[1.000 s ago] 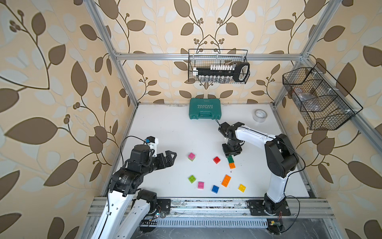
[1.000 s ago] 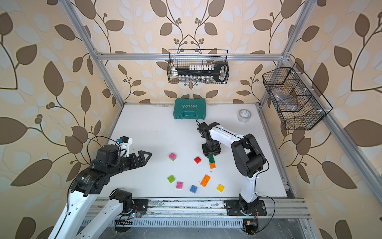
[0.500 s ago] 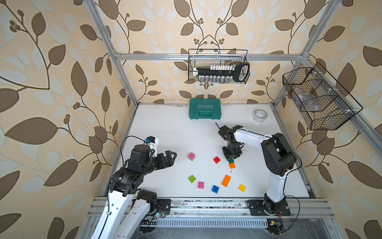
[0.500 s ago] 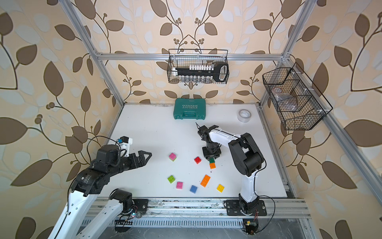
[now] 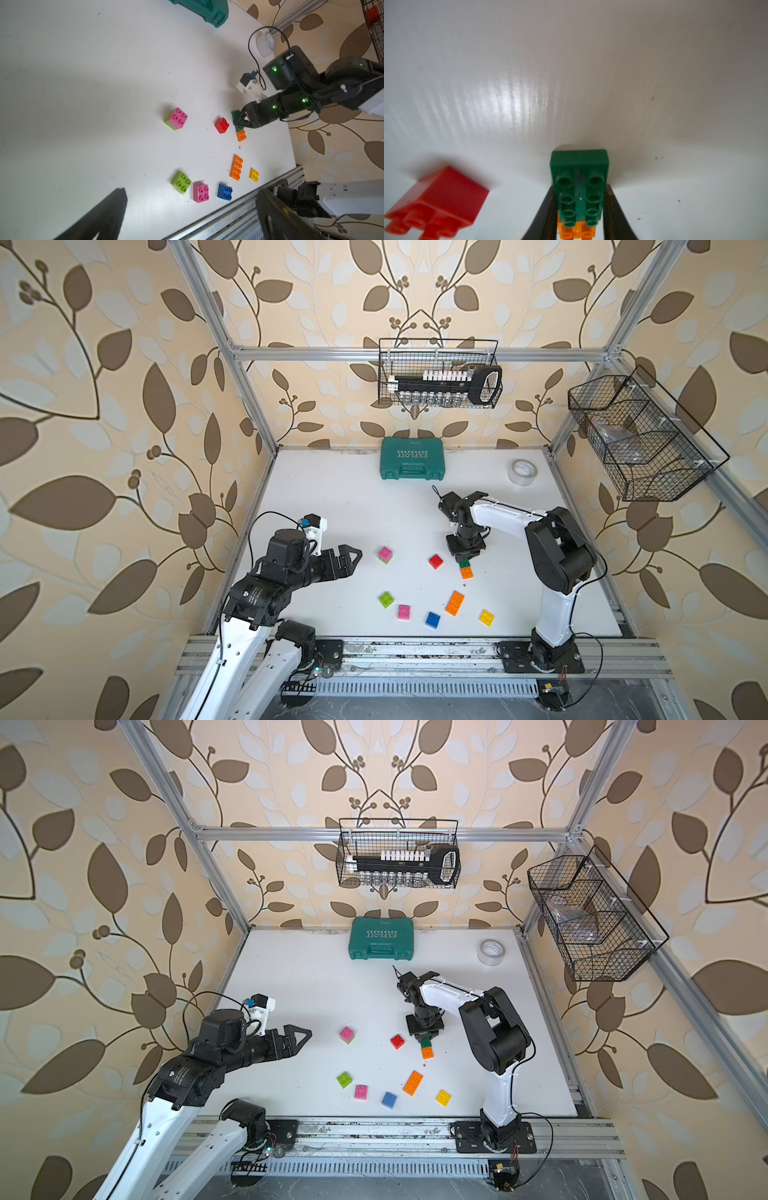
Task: Assemble the letter r with lego
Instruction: Pick up the lego brick from the center of the board.
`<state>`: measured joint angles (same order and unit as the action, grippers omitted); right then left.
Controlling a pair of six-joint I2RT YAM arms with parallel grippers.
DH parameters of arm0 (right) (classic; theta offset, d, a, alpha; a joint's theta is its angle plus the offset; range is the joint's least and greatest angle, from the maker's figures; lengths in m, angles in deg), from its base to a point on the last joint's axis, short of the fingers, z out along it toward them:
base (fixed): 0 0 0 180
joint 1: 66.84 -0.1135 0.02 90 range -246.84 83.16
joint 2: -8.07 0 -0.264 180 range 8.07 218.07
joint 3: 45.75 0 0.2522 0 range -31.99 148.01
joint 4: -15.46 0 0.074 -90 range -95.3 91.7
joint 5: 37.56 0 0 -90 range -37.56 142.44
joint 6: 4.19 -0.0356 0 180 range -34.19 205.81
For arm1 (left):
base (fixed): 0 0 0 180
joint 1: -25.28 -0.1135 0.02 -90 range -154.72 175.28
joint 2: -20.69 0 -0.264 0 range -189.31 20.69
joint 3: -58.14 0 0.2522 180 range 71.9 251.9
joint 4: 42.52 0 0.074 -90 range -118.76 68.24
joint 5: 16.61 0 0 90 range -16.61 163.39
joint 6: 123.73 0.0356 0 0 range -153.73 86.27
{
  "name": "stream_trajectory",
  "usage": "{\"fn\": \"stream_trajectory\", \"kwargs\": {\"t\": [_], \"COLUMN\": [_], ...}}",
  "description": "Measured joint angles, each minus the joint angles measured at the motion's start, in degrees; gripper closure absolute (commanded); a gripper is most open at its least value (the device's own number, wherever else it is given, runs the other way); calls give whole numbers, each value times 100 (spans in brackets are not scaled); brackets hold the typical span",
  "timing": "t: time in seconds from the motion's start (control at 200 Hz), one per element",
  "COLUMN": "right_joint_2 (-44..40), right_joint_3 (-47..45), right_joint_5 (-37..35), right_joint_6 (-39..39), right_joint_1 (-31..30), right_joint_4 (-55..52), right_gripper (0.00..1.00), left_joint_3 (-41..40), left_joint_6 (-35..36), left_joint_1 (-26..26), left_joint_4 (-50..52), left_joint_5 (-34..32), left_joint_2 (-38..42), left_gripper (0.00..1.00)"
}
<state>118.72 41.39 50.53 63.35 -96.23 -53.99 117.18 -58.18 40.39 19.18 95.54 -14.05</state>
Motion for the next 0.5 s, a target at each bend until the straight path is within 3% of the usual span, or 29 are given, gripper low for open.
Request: {"fn": "stream_trajectory", "kwargs": {"t": [0.26, 0.5], "right_joint_2": [-136, -925], "right_joint_3": [2, 2], "right_joint_5": [-28, 20], "right_joint_6": [-7, -227], "right_joint_1": [0, -92], "right_joint_4": [-136, -319], "right_gripper": [100, 100], "left_joint_3": [-17, -17], "left_joint_6": [48, 46], "left_joint_1": [1228, 2127], "left_joint_4": [-59, -63], "left_joint_5": [157, 105], "left_joint_2": [-409, -516], "left_gripper": [1, 1]}}
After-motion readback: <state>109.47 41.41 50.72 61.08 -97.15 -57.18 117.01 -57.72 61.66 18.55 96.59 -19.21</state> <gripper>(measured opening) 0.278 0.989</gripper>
